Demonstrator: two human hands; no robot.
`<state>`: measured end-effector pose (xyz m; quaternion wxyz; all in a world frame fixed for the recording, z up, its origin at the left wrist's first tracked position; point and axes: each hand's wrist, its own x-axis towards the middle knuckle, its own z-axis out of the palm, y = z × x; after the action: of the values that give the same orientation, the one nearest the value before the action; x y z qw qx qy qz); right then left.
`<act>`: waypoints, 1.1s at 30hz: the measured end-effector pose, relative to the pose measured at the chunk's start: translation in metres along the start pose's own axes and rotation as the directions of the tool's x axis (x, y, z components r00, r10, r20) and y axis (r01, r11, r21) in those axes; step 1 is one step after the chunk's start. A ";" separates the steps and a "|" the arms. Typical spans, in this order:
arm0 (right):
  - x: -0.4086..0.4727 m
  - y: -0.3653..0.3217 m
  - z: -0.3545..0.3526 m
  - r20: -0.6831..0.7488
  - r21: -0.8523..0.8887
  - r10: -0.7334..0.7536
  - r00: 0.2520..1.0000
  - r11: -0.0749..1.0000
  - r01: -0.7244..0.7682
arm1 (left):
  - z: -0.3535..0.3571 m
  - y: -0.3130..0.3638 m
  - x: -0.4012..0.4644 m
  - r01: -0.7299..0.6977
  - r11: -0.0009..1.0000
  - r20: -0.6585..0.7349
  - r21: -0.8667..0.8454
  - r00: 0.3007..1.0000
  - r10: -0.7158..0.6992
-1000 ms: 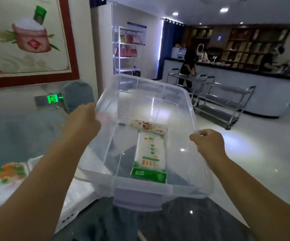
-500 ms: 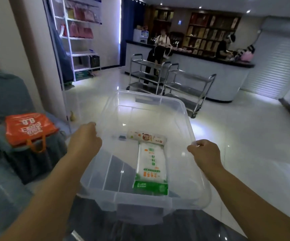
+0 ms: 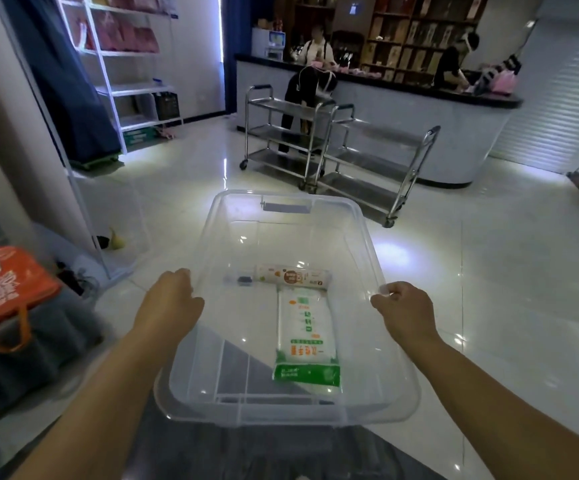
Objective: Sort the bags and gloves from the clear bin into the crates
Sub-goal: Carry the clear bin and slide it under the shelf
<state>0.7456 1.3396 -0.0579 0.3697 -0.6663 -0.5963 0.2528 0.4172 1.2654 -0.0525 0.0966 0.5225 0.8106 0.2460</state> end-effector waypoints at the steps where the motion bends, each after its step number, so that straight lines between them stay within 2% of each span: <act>1: 0.018 0.002 0.007 0.013 0.009 -0.003 1.000 1.000 0.003 | 0.008 0.002 0.014 0.005 1.000 0.008 0.002 1.000 -0.005; 3: 0.062 0.005 0.020 0.045 0.027 -0.013 0.999 1.000 0.012 | 0.028 0.010 0.048 0.031 0.999 0.028 -0.013 0.999 -0.030; 9: 0.206 -0.006 0.070 0.166 0.022 -0.021 0.986 1.000 0.018 | 0.074 0.029 0.153 0.228 0.968 0.085 -0.106 0.972 -0.220; 15: 0.314 -0.030 0.154 0.284 0.002 -0.069 0.956 0.997 0.072 | 0.100 0.015 0.247 0.369 0.919 0.061 -0.140 0.929 -0.364; 22: 0.443 -0.072 0.272 0.313 0.000 -0.084 0.946 0.996 0.089 | 0.120 -0.021 0.416 0.384 0.915 0.034 -0.126 0.923 -0.383; 28: 0.553 -0.128 0.354 0.293 -0.023 -0.055 0.955 0.998 0.064 | 0.120 -0.042 0.570 0.406 0.884 0.094 -0.230 0.914 -0.395; 33: 0.636 -0.157 0.409 0.274 -0.017 -0.065 0.960 0.997 0.072 | 0.133 -0.051 0.681 0.408 0.881 0.115 -0.239 0.913 -0.392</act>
<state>0.4348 2.0445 -0.1121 0.2834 -0.6090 -0.6675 0.3212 0.1349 1.8970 -0.1239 0.2380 0.3342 0.8585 0.3076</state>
